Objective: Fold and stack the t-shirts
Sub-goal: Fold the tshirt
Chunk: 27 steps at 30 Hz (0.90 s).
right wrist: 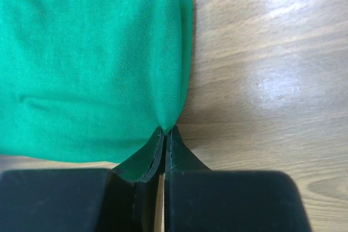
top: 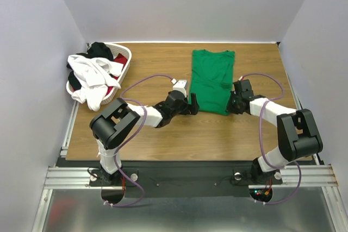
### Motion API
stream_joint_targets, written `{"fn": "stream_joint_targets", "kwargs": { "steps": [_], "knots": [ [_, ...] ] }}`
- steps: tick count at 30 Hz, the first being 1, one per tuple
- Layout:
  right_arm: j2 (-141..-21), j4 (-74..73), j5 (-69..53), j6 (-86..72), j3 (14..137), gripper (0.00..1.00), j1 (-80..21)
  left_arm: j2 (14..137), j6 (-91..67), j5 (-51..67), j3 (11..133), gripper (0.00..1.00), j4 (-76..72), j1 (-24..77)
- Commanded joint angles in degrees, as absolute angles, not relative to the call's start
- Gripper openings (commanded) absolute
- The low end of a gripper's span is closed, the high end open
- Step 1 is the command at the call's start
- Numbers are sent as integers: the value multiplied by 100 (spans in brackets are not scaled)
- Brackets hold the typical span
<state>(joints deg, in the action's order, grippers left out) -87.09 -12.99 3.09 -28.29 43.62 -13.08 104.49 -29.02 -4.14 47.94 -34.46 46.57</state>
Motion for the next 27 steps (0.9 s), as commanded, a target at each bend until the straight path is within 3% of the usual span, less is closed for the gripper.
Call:
{"fn": "stream_joint_targets", "kwargs": {
  "steps": [1, 6, 12, 27],
  "knots": [
    [-8570, -1564, 272, -2769, 4201, 0, -1327, 10309, -2997, -773, 4685, 94, -3059, 4456],
    [-8525, -1573, 290, -2769, 4184, 0, -1327, 10336, -2953, -958, 4755, 86, -2883, 4447],
    [-8482, -1582, 316, -2760, 4166, 0, -1327, 10450, -2830, -1047, 4860, 65, -2707, 4456],
    [-8552, -1582, 334, -2751, 4184, 0, -1327, 10468, -2716, -493, 4878, 63, -2725, 4702]
  ]
}}
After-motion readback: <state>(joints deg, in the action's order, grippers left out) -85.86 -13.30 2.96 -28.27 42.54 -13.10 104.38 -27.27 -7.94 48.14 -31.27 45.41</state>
